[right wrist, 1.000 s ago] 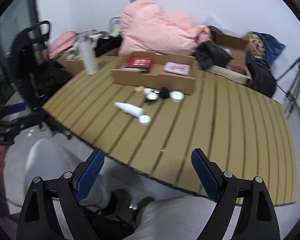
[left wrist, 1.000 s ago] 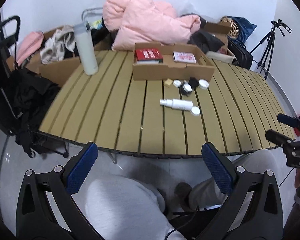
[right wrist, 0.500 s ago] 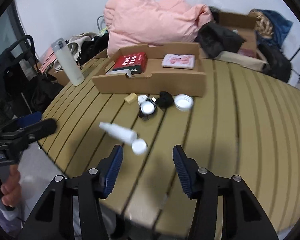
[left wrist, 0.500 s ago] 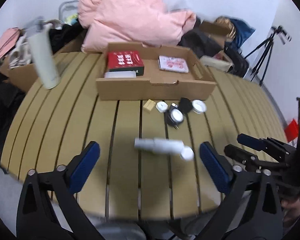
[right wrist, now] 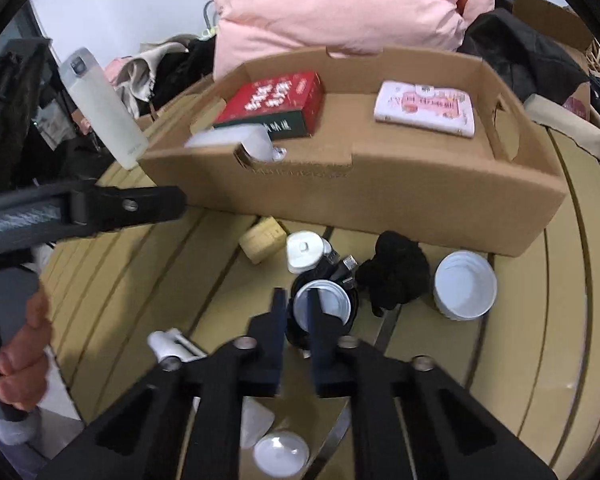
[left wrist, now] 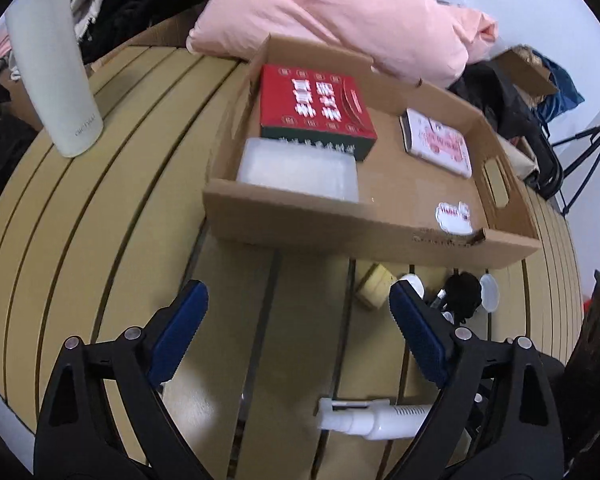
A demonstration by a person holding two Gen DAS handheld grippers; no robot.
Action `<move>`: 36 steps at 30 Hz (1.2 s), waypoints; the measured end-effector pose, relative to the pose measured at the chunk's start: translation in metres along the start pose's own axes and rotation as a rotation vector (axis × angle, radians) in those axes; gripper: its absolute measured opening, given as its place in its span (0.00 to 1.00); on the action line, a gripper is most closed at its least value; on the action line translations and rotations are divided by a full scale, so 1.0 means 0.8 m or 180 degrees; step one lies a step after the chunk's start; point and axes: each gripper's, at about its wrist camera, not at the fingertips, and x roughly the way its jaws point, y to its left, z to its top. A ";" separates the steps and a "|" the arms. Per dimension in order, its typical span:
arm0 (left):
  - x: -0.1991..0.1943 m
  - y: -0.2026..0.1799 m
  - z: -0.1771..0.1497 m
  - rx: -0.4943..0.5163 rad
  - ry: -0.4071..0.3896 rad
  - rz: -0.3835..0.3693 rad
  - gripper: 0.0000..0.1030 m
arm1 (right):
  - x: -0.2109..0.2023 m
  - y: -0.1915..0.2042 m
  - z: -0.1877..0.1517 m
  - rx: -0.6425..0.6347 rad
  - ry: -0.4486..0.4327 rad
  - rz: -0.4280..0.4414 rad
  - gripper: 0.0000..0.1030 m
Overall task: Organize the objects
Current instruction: 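Grasp the black coiled cable with the right gripper, then carry the black cable into the tray beside the pink packet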
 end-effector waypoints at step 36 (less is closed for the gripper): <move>0.017 -0.121 -0.043 0.0852 -0.0071 -0.0264 0.28 | -0.097 -0.073 0.001 0.0619 -0.0574 -0.0184 0.04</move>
